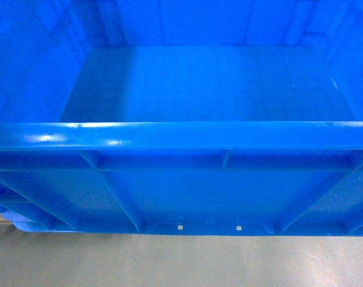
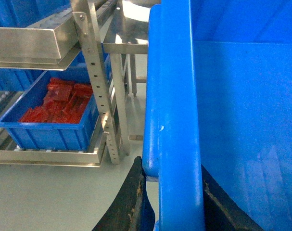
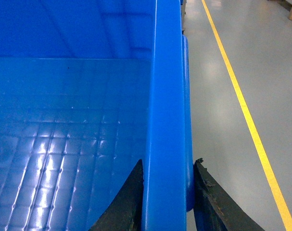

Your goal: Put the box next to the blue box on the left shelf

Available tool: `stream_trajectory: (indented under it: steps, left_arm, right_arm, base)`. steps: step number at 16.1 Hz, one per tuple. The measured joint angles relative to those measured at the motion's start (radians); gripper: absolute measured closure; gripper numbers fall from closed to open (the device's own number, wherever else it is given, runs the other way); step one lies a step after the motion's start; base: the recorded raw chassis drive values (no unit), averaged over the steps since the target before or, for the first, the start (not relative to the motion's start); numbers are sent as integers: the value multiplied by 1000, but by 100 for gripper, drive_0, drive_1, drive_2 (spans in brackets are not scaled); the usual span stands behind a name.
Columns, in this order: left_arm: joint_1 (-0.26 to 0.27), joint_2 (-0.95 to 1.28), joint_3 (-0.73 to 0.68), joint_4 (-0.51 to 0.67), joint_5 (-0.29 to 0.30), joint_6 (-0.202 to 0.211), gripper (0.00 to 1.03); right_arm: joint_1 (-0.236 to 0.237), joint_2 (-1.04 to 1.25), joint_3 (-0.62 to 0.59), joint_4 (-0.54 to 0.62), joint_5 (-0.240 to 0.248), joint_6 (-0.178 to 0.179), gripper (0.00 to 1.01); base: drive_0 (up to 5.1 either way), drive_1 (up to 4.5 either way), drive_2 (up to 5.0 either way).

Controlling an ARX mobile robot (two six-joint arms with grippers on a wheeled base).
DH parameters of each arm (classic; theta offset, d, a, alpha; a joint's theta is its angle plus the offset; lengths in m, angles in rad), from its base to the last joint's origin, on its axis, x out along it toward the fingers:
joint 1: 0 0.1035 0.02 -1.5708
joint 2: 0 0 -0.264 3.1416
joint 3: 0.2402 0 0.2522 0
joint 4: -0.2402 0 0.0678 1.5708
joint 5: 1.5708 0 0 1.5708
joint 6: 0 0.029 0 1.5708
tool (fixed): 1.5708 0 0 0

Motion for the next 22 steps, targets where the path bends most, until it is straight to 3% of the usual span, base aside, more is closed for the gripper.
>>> stream_trajectory:
  steps: [22]
  left_arm:
    - [0, -2, 0, 0, 0, 1, 85]
  right_arm:
    - [0, -1, 0, 2, -1, 0, 80]
  base:
    - [-502, 244, 244]
